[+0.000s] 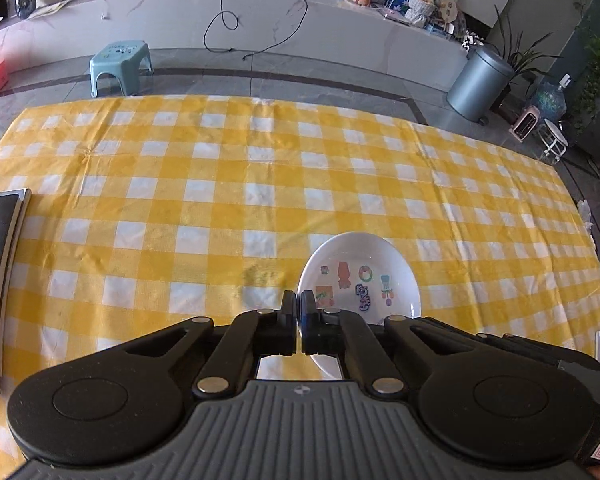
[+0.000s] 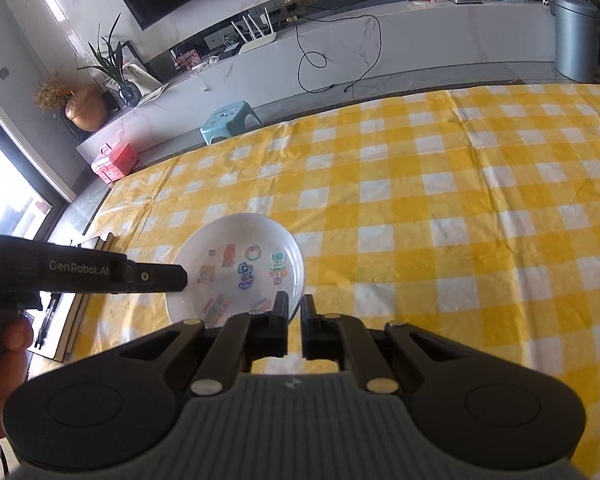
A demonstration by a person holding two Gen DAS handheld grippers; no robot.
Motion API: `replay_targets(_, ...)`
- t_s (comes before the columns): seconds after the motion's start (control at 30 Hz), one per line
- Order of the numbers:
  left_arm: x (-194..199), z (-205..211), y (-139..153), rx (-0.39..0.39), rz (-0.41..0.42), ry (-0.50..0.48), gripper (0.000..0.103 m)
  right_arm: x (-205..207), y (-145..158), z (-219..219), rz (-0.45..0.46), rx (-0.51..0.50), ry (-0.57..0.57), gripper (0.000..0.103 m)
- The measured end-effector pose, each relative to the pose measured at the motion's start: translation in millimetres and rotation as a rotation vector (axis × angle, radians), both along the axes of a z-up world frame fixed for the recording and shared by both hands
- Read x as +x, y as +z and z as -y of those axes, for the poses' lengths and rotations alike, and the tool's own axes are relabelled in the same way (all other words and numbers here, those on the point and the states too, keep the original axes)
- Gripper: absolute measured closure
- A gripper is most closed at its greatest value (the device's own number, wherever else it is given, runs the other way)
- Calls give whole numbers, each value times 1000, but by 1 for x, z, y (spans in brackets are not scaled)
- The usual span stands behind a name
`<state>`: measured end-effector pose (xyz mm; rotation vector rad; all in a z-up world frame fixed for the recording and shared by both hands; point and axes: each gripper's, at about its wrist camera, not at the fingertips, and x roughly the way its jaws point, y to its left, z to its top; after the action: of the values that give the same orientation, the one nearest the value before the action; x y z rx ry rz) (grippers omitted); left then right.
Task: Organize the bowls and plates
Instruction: 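Carry the sticker bowl onto the glass plate with the left gripper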
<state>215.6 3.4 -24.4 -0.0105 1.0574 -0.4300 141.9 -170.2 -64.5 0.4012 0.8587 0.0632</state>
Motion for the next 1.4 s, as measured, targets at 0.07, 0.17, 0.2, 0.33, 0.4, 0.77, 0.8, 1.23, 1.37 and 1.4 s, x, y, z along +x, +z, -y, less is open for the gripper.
replay_targets(0.07, -19, 6, 13, 4, 22, -5, 102, -19, 7, 7, 9, 20, -11, 100)
replay_targets(0.17, -49, 19, 27, 19, 48, -8, 101, -46, 18, 20, 23, 56, -30, 100)
replay_targets(0.2, -58, 22, 30, 23, 54, -10, 101, -55, 20, 23, 26, 60, -33, 101)
replay_targets(0.33, -96, 34, 32, 10, 89, -12, 101, -92, 30, 34, 38, 48, -45, 101)
replay_targets(0.4, -113, 38, 29, -11, 87, 0, 101, -108, 31, 41, 39, 40, -52, 102)
replay_targets(0.77, -177, 70, -3, -94, 42, 13, 100, -186, 13, 86, -12, 47, -166, 103)
replay_targets(0.8, -179, 72, -8, -101, 32, 21, 100, -189, 11, 88, -16, 45, -175, 103)
replay_targets(1.23, -191, 78, -53, -125, -40, 121, 100, -199, -17, 95, -50, 7, -202, 103)
replay_targets(1.37, -192, 80, -57, -92, -31, 127, 100, -196, -23, 94, -57, 15, -192, 103)
replay_targets(1.4, -191, 79, -59, -84, -34, 130, 100, -196, -25, 93, -57, 14, -188, 103)
